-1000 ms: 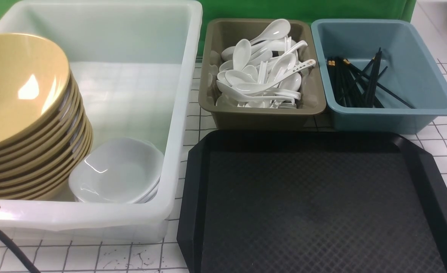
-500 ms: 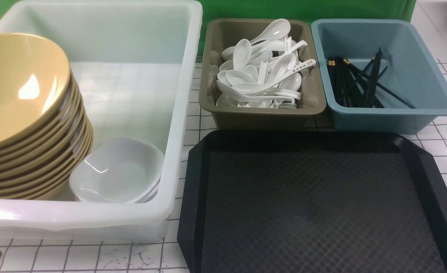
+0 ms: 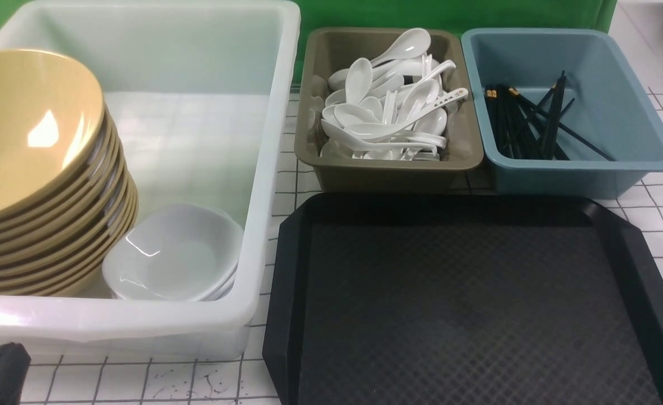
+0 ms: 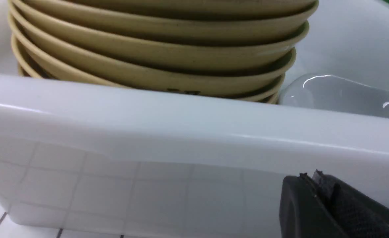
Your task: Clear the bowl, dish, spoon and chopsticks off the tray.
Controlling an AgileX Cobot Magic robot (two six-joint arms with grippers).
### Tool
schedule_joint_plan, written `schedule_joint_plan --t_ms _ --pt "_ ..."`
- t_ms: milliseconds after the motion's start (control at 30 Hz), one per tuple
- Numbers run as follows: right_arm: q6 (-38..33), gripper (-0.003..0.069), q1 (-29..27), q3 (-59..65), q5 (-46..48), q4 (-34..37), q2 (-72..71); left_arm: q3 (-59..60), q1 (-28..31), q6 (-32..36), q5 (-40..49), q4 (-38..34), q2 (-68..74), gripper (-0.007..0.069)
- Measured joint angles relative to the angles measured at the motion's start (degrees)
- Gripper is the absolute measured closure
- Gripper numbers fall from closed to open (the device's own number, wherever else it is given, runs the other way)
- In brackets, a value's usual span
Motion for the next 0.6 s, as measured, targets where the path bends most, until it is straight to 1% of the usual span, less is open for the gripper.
schedule_joint_plan --t_ms 133,600 --pt "0.0 0.0592 0.0 0.0 0.0 0.0 0.0 0.07 0.0 0.0 1.84 -0.88 0.0 0.0637" --pt "0.0 0.0581 0.0 0.0 0.0 0.0 0.0 0.07 0.0 0.0 1.93 -0.45 0.0 0.0637"
